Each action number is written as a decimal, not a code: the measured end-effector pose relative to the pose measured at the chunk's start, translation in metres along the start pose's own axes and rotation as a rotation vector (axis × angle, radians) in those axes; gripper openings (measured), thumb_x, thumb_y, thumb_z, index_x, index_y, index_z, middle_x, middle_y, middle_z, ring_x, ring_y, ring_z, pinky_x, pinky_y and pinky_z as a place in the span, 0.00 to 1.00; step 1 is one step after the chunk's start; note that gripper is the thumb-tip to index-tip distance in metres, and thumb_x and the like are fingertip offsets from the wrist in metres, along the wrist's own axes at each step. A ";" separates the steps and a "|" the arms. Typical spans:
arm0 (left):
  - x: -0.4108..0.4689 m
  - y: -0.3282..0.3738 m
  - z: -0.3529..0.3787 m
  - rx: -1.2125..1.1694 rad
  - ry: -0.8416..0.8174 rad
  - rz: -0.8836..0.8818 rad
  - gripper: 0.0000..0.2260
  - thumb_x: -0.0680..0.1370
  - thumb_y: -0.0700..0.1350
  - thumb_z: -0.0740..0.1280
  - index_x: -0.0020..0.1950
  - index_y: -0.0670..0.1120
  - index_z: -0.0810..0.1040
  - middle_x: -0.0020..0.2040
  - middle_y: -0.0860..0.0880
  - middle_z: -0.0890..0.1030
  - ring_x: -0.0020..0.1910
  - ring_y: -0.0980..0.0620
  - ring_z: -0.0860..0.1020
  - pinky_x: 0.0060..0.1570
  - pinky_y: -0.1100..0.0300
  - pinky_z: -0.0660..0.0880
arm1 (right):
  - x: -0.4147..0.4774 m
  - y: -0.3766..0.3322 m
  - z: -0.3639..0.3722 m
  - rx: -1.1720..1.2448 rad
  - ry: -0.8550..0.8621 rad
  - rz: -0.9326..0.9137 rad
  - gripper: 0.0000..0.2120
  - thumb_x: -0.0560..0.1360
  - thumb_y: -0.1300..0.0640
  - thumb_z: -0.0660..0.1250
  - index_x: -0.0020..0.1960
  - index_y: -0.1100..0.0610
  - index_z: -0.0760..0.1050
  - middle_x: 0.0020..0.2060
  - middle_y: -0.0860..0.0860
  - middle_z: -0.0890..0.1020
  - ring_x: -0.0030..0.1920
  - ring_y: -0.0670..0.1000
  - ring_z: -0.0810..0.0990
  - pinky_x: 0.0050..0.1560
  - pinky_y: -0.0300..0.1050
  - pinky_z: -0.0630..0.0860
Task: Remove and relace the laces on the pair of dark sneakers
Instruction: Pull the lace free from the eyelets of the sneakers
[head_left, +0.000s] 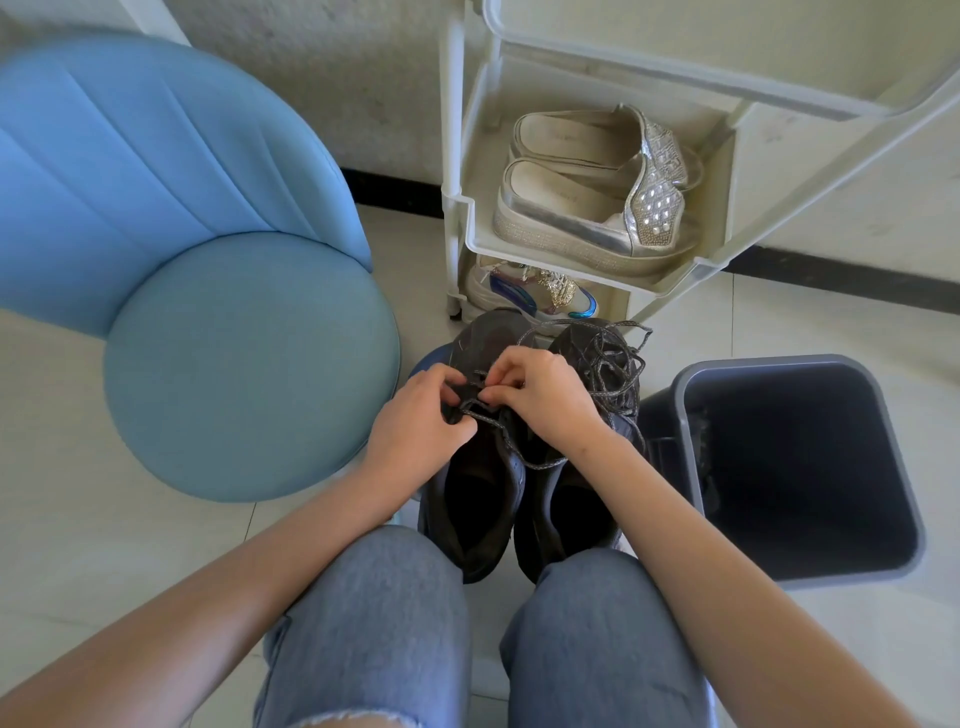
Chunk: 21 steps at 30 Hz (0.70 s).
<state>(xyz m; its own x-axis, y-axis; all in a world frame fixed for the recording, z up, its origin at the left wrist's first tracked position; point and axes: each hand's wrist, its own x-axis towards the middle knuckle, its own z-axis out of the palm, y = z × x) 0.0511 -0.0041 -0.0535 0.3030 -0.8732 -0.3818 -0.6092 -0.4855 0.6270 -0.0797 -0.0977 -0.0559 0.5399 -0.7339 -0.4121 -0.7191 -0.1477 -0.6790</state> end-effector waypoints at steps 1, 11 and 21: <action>0.000 0.001 0.000 -0.003 0.008 -0.011 0.15 0.71 0.46 0.70 0.57 0.51 0.76 0.48 0.54 0.78 0.44 0.54 0.77 0.47 0.55 0.76 | 0.001 -0.001 0.000 -0.036 -0.024 0.009 0.04 0.70 0.56 0.74 0.42 0.51 0.79 0.37 0.46 0.83 0.42 0.48 0.81 0.51 0.49 0.77; -0.001 0.002 0.000 0.037 -0.007 0.012 0.13 0.74 0.44 0.67 0.58 0.47 0.80 0.50 0.47 0.77 0.48 0.48 0.77 0.53 0.53 0.74 | 0.006 -0.015 -0.008 -0.193 -0.163 0.003 0.06 0.74 0.63 0.67 0.40 0.57 0.80 0.24 0.49 0.77 0.23 0.47 0.77 0.43 0.45 0.81; -0.002 0.001 0.002 0.015 0.011 0.008 0.13 0.75 0.42 0.66 0.59 0.45 0.79 0.51 0.46 0.76 0.50 0.48 0.76 0.53 0.56 0.73 | 0.021 -0.019 -0.008 -0.211 -0.269 0.012 0.06 0.73 0.65 0.66 0.39 0.60 0.81 0.29 0.58 0.82 0.21 0.46 0.75 0.34 0.38 0.77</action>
<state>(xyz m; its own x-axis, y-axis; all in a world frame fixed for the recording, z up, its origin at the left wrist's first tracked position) 0.0487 -0.0026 -0.0536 0.3065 -0.8773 -0.3693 -0.6227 -0.4783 0.6193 -0.0578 -0.1152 -0.0468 0.6068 -0.5393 -0.5839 -0.7855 -0.2947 -0.5442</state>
